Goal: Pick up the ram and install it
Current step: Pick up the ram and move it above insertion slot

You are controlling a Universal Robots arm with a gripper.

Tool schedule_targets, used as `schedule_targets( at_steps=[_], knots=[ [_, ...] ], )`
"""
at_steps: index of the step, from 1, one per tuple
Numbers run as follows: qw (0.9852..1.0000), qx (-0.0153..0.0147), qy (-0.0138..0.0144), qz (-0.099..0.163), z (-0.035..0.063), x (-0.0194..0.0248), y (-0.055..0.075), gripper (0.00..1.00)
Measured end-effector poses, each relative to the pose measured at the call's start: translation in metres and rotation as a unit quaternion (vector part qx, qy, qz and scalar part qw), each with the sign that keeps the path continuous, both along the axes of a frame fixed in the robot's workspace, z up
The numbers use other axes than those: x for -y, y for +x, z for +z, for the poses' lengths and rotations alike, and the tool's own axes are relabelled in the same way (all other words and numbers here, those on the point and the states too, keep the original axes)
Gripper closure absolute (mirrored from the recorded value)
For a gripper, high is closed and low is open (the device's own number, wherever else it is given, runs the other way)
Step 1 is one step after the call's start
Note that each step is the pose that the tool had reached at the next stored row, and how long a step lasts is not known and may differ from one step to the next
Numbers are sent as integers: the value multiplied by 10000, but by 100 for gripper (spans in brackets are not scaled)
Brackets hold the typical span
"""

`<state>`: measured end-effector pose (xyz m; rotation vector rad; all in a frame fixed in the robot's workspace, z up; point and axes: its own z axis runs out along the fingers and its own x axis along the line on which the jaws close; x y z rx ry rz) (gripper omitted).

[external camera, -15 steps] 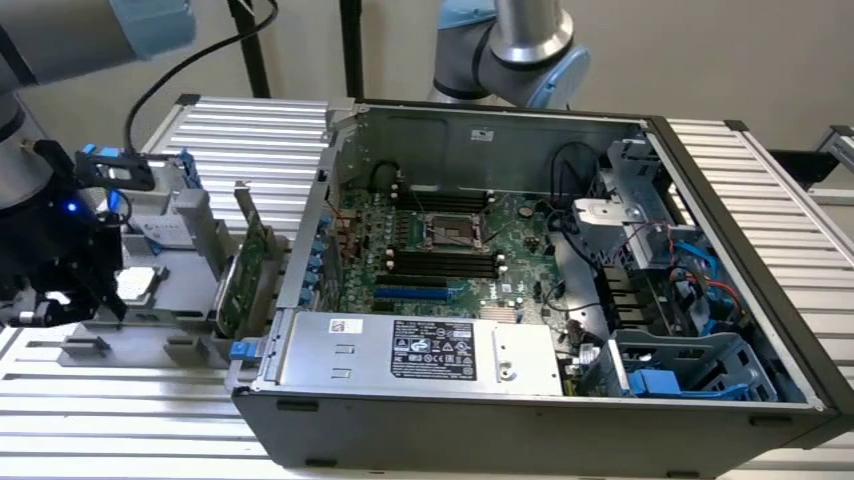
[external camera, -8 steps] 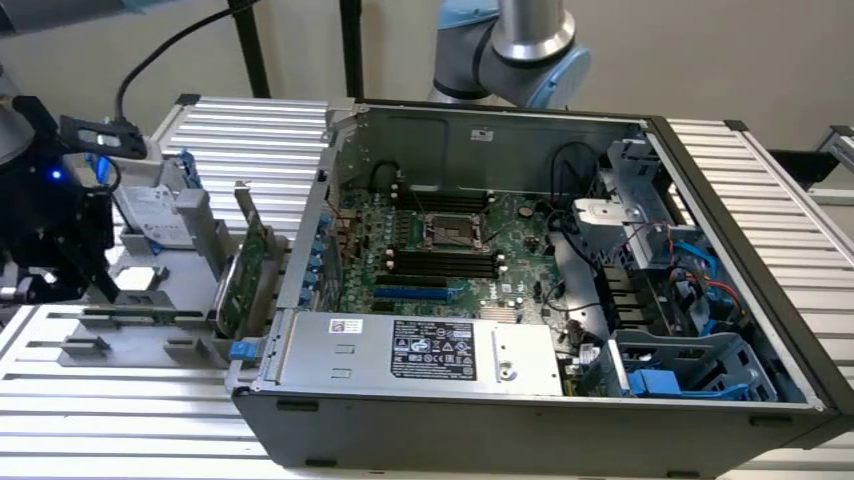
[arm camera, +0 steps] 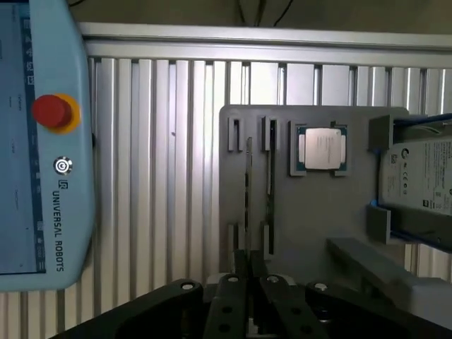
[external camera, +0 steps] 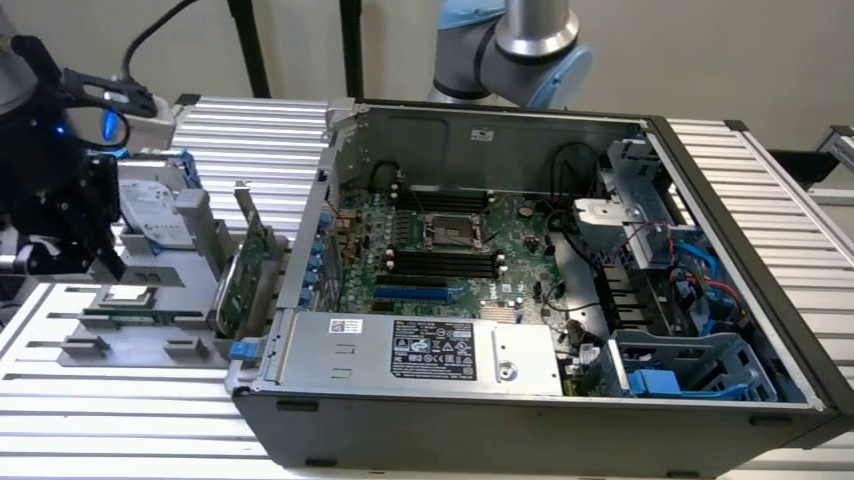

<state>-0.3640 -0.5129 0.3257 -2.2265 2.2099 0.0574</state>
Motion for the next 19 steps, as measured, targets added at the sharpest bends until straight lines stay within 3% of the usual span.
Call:
schedule_targets(
  at_steps=[10,19],
  knots=[
    [10000,0,8,0,418,3,424,100],
    [10000,0,41,0,682,10,834,100]
  ],
)
